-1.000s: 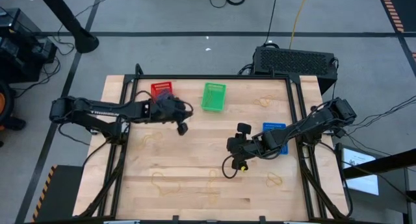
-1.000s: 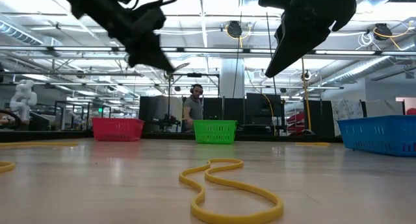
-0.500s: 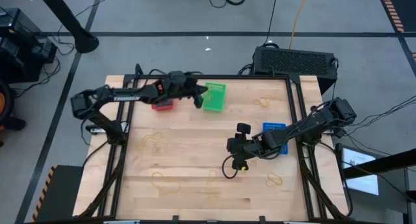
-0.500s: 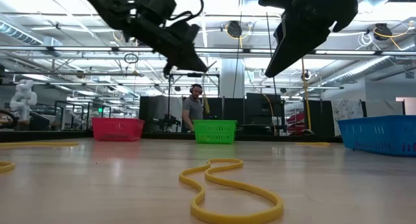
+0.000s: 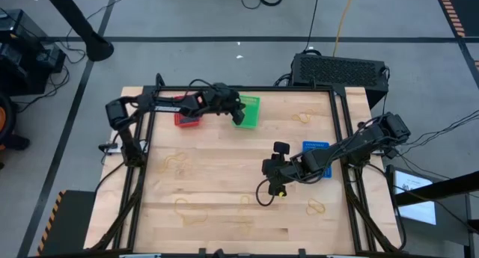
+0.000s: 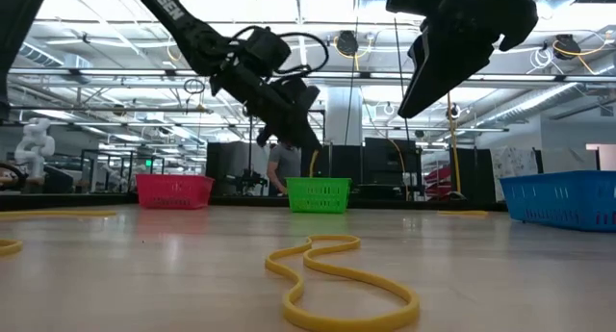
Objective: Sort rubber bands into baskets
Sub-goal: Put the yellow rubber band into the green bin
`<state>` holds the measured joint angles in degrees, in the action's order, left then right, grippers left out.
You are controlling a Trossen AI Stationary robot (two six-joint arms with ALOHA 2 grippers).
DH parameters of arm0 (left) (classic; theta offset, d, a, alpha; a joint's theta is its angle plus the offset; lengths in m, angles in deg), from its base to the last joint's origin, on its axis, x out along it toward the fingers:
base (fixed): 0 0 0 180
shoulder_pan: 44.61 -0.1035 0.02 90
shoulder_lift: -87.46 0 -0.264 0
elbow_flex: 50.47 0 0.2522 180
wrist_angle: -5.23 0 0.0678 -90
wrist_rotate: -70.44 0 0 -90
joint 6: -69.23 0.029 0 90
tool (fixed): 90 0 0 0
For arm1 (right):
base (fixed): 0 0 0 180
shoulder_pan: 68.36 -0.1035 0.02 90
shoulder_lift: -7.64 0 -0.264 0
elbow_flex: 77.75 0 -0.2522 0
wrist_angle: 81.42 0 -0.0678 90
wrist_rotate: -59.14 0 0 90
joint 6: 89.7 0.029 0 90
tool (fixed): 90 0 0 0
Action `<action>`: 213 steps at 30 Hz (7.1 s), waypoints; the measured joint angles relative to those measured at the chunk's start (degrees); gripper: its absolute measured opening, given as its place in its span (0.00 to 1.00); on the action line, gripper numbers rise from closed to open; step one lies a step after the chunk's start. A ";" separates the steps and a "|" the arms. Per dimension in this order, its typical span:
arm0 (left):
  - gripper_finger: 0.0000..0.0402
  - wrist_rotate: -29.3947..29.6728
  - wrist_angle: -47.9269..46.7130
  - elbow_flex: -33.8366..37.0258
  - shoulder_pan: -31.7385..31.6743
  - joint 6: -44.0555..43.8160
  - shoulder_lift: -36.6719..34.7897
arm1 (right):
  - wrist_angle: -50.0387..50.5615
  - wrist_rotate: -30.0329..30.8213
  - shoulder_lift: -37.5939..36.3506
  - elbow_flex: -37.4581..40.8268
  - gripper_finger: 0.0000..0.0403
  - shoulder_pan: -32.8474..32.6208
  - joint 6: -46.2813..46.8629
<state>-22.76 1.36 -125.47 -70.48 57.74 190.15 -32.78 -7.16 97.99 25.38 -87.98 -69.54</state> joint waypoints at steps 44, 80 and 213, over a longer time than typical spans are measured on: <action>0.37 3.06 -40.37 2.36 38.80 8.07 -20.32 | 21.64 1.27 0.00 0.02 0.32 7.42 12.63; 0.37 -1.38 11.68 34.16 25.88 20.92 -46.57 | 19.19 -15.18 17.35 -0.26 0.30 62.03 -26.32; 0.37 -17.36 15.13 22.00 37.13 15.05 -20.08 | 22.39 -32.71 11.03 -0.02 0.26 -24.38 35.14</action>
<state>-40.12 16.49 -103.47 -33.35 72.79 170.06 -10.39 -39.86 109.02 25.36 -112.36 -34.39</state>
